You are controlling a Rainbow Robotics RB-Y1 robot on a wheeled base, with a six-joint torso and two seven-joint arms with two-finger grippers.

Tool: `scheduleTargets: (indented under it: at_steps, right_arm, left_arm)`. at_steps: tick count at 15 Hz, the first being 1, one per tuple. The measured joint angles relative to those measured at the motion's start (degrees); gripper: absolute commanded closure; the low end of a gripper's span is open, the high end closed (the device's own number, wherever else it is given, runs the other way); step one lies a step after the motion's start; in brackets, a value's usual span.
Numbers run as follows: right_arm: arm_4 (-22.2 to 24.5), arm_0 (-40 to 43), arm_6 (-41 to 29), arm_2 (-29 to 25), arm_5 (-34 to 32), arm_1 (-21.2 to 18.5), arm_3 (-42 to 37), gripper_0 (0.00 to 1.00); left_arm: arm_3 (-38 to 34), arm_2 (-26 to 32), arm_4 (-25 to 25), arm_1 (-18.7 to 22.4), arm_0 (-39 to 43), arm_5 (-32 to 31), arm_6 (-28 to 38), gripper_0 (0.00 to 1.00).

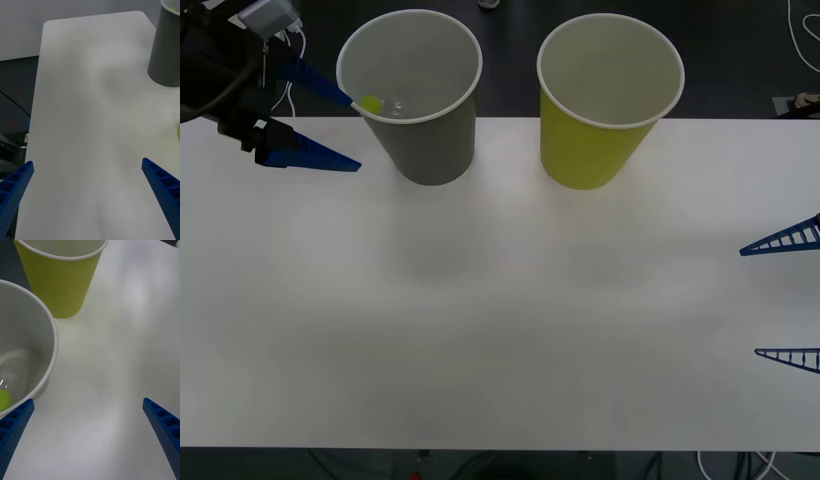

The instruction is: Put the can into the green bin and the plastic bottle into the gray bin

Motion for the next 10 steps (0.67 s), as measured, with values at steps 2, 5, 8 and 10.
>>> scheduleTargets:
  at_steps: [2, 5, 8, 10]
  right_arm:
    - [0.0, 0.0, 0.0, 0.0, 0.0, 0.0, 0.0, 0.0]
    - [0.0, 0.0, 0.0, 0.0, 0.0, 0.0, 0.0, 0.0]
    - [0.0, 0.0, 0.0, 0.0, 0.0, 0.0, 0.0, 0.0]
    - [0.0, 0.0, 0.0, 0.0, 0.0, 0.0, 0.0, 0.0]
  left_arm:
    - [-0.49, 0.0, 2.75, 1.32, 2.05, 0.16, -4.0, 0.0]
    - [-1.44, 0.57, 5.5, 2.84, 5.37, 0.26, -9.2, 0.0]
    - [-2.75, 6.95, 5.38, 2.54, 12.52, 0.34, -11.69, 0.0]
    - [-4.82, 14.82, 2.97, 1.1, 19.85, 0.33, -11.79, 0.0]
